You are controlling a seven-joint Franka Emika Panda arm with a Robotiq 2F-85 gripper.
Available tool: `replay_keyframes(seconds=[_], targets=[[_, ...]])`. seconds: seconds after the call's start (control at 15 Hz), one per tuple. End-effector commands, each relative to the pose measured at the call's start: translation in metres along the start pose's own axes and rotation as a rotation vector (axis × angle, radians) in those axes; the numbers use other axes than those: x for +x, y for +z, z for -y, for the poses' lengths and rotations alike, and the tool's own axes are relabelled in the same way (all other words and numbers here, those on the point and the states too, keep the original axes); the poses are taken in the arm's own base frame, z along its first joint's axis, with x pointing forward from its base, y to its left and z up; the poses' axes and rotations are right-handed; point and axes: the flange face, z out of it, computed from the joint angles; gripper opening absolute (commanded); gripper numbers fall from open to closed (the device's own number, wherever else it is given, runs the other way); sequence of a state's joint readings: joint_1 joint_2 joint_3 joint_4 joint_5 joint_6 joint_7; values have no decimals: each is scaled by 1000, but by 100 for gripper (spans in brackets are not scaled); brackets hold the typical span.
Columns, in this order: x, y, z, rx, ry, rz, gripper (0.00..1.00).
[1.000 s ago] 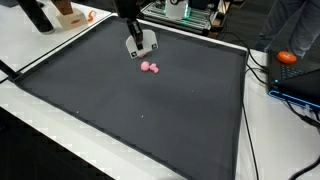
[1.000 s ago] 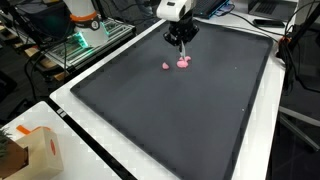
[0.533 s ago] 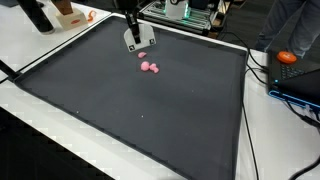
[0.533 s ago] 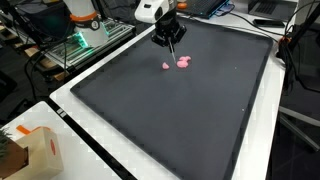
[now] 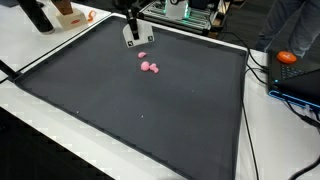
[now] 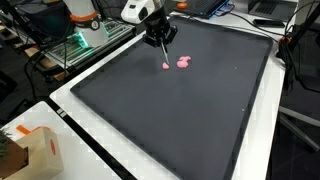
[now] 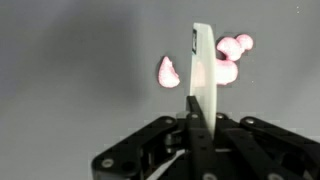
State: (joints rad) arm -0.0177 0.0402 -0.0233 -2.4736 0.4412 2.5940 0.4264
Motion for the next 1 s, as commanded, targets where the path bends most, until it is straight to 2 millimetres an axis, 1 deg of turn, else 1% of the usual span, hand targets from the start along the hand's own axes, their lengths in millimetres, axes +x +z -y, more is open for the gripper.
replay_keyframes(seconds=[0.0,0.27,0.93], targets=[[-2,-7,-16,56,23,-1,1],[5,-8,-21,94,40,20,1],[16,-1,-27,130,-22,29,1]])
